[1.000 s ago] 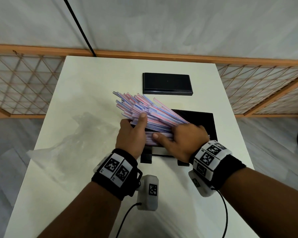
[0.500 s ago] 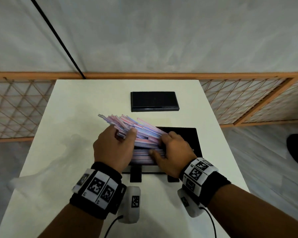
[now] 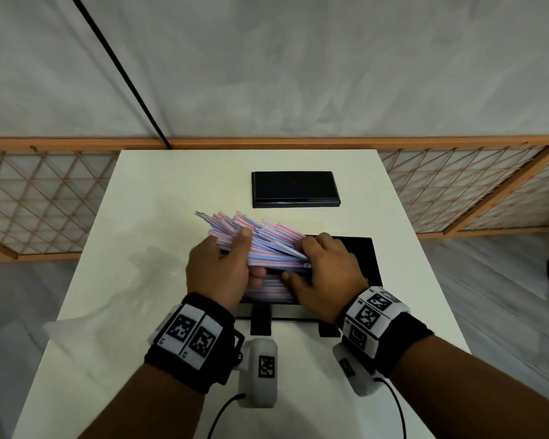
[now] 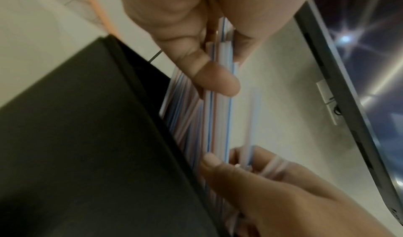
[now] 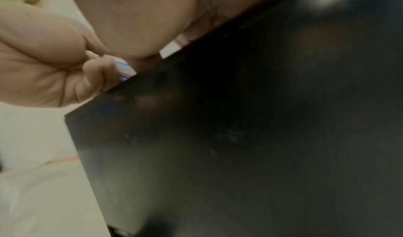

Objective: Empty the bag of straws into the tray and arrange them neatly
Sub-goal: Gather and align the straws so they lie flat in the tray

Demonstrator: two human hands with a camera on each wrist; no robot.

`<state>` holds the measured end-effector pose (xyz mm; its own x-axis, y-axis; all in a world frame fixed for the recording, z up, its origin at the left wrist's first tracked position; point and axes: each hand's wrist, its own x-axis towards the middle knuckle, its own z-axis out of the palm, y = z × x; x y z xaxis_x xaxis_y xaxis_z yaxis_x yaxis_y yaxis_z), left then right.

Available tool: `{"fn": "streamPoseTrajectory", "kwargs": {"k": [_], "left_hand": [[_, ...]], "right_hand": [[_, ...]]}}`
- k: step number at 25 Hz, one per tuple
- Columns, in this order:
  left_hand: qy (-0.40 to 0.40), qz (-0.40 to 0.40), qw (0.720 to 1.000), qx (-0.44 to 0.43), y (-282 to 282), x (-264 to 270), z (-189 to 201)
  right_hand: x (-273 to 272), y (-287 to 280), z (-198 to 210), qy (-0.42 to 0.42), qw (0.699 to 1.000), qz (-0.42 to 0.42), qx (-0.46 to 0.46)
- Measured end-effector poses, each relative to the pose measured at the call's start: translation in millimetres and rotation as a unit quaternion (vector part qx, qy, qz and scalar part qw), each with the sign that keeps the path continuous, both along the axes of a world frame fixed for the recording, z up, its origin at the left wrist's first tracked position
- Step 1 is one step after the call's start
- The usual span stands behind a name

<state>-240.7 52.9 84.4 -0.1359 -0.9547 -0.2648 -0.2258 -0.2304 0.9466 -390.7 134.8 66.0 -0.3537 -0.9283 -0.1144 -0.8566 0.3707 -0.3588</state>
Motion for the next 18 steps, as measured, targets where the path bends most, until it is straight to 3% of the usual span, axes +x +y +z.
{"fn": "streamPoseTrajectory", "kwargs": {"k": [4,8,13,18], "left_hand": [[-0.006,-0.072,0.996,0.048,4,1,-2],[0.007,-0.046,0.998,0.042,1,7,1],[0.062,-0.029,0.995,0.071,6,2,9],[-0.05,-0.024,0.998,-0.03,-5,20,6]], "right_hand": [[5,-5,-3,0.036,0.996,0.016,0.078],[8,-11,2,-0.011,0.996,0.052,0.073],[22,-22,18,-0.056,0.993,0.103,-0.022],[12,-3,25,-0.156,0.978,0.08,-0.109]]}}
